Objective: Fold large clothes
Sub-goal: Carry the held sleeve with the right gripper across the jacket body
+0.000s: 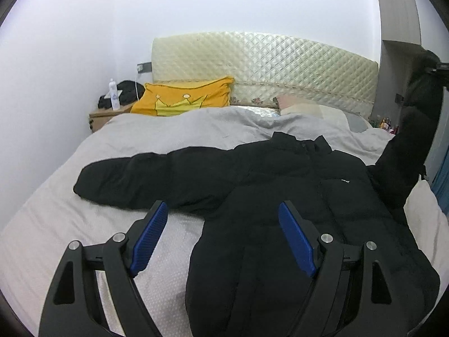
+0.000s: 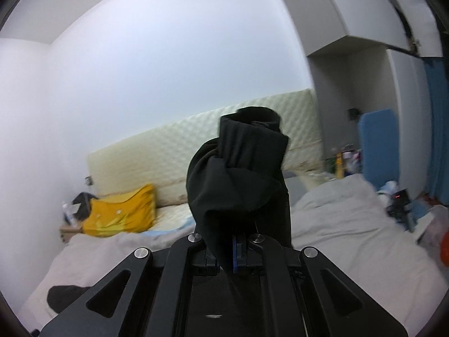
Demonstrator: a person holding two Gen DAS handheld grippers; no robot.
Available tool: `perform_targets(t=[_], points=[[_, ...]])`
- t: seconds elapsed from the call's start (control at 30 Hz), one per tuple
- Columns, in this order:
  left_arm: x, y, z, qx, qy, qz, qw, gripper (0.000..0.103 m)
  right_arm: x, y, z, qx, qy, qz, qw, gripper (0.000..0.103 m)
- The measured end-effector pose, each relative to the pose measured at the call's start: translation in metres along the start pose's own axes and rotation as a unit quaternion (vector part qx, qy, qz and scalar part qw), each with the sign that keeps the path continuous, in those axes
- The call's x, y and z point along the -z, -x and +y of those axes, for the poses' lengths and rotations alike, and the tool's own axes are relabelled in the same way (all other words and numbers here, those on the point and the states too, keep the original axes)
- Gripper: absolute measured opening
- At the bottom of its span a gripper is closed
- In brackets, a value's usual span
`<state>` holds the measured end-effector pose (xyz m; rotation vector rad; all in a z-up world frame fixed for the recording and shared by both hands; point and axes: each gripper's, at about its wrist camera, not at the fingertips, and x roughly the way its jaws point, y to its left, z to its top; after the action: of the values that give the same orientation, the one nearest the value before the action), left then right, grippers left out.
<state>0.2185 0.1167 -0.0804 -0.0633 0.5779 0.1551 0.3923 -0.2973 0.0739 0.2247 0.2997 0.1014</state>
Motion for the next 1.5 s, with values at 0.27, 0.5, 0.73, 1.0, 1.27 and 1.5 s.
perform_targets(t=[0.27, 0.5, 0.73, 1.0, 1.27, 1.5], points=[[0.009, -0.002, 0.012, -0.018, -0.011, -0.006, 0.9998, 0.081, 0.068, -0.037, 0.101, -0.050, 0.059, 0.050, 0.996, 0.005], [0.013, 0.006, 0.035, -0.029, 0.026, -0.007, 0.9992, 0.081, 0.149, -0.071, 0.173, -0.103, 0.072, 0.113, 0.986, 0.006], [0.018, -0.003, 0.041, -0.024, 0.042, 0.009, 0.9988, 0.081, 0.243, -0.101, 0.218, -0.124, 0.108, 0.191, 0.968, 0.007], [0.018, -0.002, 0.043, -0.017, 0.051, 0.010, 0.9985, 0.081, 0.307, -0.124, 0.226, -0.115, 0.115, 0.248, 0.955, 0.008], [0.019, -0.004, 0.041, -0.017, 0.050, 0.014, 0.9985, 0.081, 0.329, -0.135, 0.219, -0.116, 0.113, 0.278, 0.947, 0.010], [0.016, 0.001, 0.043, 0.001, 0.071, 0.011, 0.9974, 0.081, 0.315, -0.122, 0.220, -0.143, 0.106, 0.287, 0.941, 0.044]])
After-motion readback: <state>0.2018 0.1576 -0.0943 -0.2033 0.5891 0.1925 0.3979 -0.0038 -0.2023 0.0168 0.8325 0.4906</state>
